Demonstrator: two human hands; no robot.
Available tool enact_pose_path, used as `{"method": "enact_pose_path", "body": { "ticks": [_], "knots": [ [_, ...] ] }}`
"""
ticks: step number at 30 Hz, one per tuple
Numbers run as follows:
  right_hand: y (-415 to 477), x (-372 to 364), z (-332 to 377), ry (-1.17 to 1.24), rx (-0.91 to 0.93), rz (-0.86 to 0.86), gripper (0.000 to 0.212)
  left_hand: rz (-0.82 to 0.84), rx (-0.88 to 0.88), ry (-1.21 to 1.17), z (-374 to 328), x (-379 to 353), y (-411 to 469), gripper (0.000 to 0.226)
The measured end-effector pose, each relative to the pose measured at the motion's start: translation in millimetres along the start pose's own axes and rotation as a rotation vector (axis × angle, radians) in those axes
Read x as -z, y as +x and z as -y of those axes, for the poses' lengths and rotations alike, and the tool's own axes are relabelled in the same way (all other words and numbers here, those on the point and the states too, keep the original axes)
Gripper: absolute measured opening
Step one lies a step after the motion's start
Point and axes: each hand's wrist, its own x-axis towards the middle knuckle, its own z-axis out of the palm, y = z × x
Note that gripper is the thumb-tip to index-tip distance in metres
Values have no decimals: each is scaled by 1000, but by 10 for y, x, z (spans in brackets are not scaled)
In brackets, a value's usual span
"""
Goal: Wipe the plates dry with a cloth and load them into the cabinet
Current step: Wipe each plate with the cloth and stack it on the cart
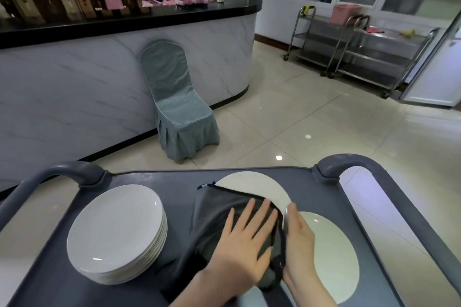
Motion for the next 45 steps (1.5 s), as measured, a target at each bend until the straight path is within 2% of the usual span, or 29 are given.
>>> {"method": "enact_pose_path", "body": {
  "ticks": [4,8,12,16,20,23,26,28,32,36,38,41,43,45],
  "knots": [
    [-7,-10,99,-40,76,16,28,-29,182,-56,356,117,201,69],
    [105,85,291,-38,114,-17,31,-7,247,8,480,169,41,69],
    [153,70,331,37,158,-43,24,-8,113,-36,160,154,-217,65],
    [62,24,142,-57,144,-3,25,-56,-30,-2,-160,70,-195,62],
    [-71,9,-14,-73,136,79,31,-49,-7,59,41,156,20,68],
    [-69,-17,53,-28,136,77,32,-78,135,-20,297,238,145,67],
    [20,18,216,26,160,61,32,-87,228,5,435,252,50,68],
    [83,33,320,55,184,38,37,-56,202,-17,405,198,-125,70],
    [66,-7,337,25,222,-26,56,-4,-1,27,23,30,-409,73],
    [-76,-4,80,-77,244,19,35,-129,-22,11,-185,-5,-238,73],
    [-147,-54,-2,-62,224,48,30,-161,28,-51,-138,64,-97,84],
    [-253,-133,-35,-103,256,53,37,-228,141,-39,25,242,117,91],
    [-342,-149,-30,-152,341,100,46,-279,185,-58,149,422,226,84],
    [-399,-134,24,-232,419,168,43,-334,195,-120,295,583,283,73]
  ]
}}
